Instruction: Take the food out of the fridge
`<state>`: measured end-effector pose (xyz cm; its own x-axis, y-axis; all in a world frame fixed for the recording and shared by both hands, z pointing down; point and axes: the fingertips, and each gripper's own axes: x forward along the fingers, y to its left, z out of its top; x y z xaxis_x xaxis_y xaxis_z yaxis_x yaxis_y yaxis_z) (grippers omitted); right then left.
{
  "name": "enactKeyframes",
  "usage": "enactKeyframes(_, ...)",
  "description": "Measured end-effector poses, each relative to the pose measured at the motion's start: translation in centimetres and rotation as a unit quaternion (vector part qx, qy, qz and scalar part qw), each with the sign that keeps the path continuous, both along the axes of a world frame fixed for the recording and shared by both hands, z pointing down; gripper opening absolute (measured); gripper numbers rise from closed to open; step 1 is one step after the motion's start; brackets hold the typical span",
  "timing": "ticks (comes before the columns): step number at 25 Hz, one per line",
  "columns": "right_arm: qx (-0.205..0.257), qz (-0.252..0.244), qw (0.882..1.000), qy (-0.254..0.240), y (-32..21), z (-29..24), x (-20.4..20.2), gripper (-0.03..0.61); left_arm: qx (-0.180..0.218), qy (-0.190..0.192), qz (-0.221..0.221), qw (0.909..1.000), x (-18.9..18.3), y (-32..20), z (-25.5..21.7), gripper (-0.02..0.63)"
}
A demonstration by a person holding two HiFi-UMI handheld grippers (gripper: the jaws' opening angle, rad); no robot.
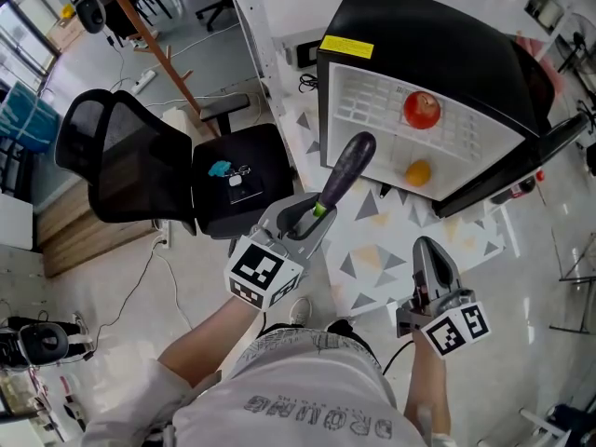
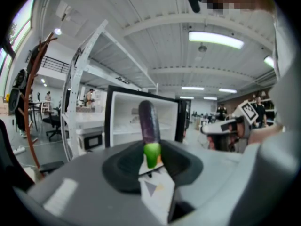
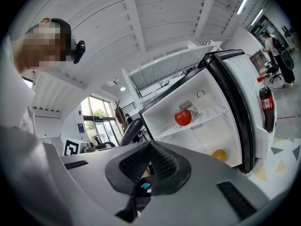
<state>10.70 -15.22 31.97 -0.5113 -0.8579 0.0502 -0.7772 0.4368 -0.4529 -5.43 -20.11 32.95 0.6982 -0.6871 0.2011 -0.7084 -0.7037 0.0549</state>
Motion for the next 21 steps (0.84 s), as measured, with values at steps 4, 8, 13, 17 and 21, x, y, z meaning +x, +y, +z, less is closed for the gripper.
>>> enactKeyframes(4,0.001,-0.002,1.0,0.0,0.03,0.04,-0.12,-0.012,0.002,-0.001,0.001,1.0,0.06,-0.01,-0.05,0.117)
enactKeyframes(8,0.0,-0.003,1.0,-0.003,0.05,0.04,-0.21,-0.012,0.001,-0.001,0.002,1.0,0.07,0.0,-0.07,0.117)
enactKeyframes(13,-0.003,-0.004,1.0,-0.005,0.06,0.3,-0.43,-0.012,-0.002,-0.001,0.001,1.0,0.01,-0.03,0.29,0.117)
enactKeyframes(17,-0.004,-0.005,1.0,-0.005,0.09,0.3,-0.46,-0.012,-0.004,-0.001,-0.001,1.0,0.0,0.06,0.25,0.117)
enactKeyframes(21,-0.004,-0.006,1.0,-0.006,0.15,0.22,-0.49,-0.012,-0.003,-0.002,-0.002,1.0,0.02,0.19,0.08,0.117)
